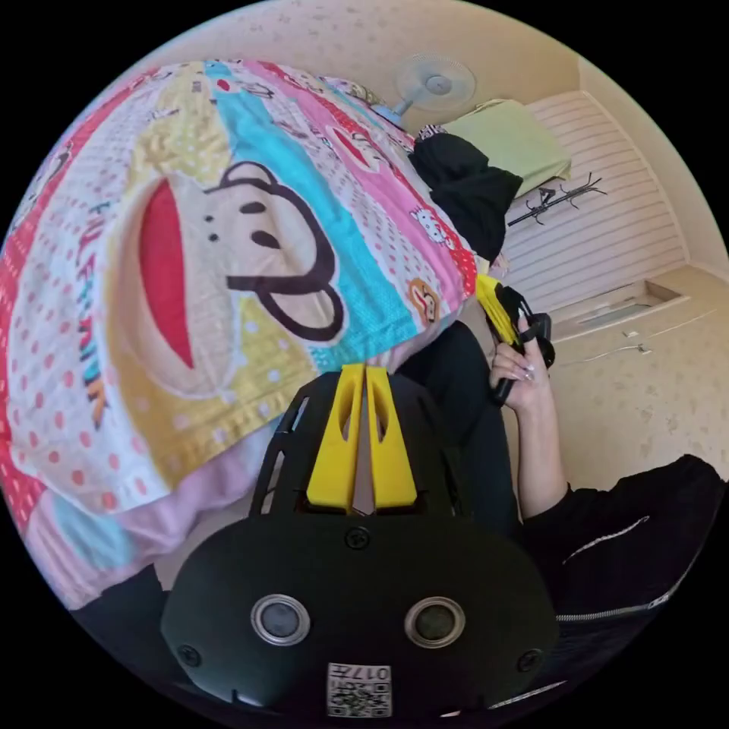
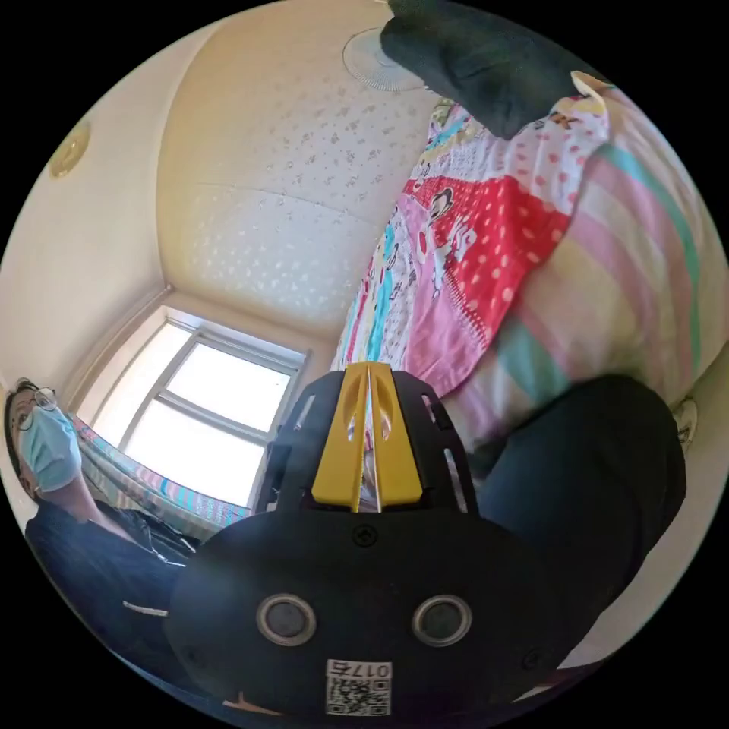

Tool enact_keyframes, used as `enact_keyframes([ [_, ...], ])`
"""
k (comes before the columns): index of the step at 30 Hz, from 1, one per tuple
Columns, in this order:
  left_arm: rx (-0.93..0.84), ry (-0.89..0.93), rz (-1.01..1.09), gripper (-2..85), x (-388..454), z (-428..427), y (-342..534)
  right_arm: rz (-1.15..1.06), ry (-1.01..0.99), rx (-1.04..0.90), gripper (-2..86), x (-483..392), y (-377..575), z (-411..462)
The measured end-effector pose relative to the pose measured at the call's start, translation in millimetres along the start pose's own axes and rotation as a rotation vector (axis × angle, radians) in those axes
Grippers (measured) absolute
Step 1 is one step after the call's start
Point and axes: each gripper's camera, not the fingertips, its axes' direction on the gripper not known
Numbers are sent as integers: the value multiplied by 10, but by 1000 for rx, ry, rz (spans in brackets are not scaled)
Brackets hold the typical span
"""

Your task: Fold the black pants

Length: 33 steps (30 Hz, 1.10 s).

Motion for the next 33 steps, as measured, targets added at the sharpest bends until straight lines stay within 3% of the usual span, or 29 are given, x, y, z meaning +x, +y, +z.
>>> enact_keyframes([
  [2, -6, 58, 38, -10, 99, 151, -64, -7, -24, 53, 18, 36, -171, -256],
  [7, 32, 60, 228, -10, 556, 148, -927, -94, 188, 216, 66, -77, -866, -902],
  [10, 52, 62, 350, -9, 882, 76, -1579, -185, 391, 303, 121, -255, -1514, -1150],
  [12, 56, 76, 392, -9, 1086, 49, -1890, -239, 636, 410, 162, -415, -1944, -1211],
  [15, 61, 89, 478, -10, 1425, 29, -2107, -209, 853, 465, 202, -334, -2402, -1052],
  [18, 26, 60, 512, -10, 1549, 105, -2044, -146, 761, 299, 198, -2, -2775, -662],
  [23, -17, 118, 450, -9, 1194, -32, -1639, -203, 719, 508, 95, -552, -2467, -519],
  [26, 55, 139, 394, -5, 859, -534, -1339, -237, 475, 531, 63, -932, -2310, -488],
  [33, 264, 149, 343, 89, 465, -1782, -663, -719, 322, 381, 34, -2878, -1716, 213],
])
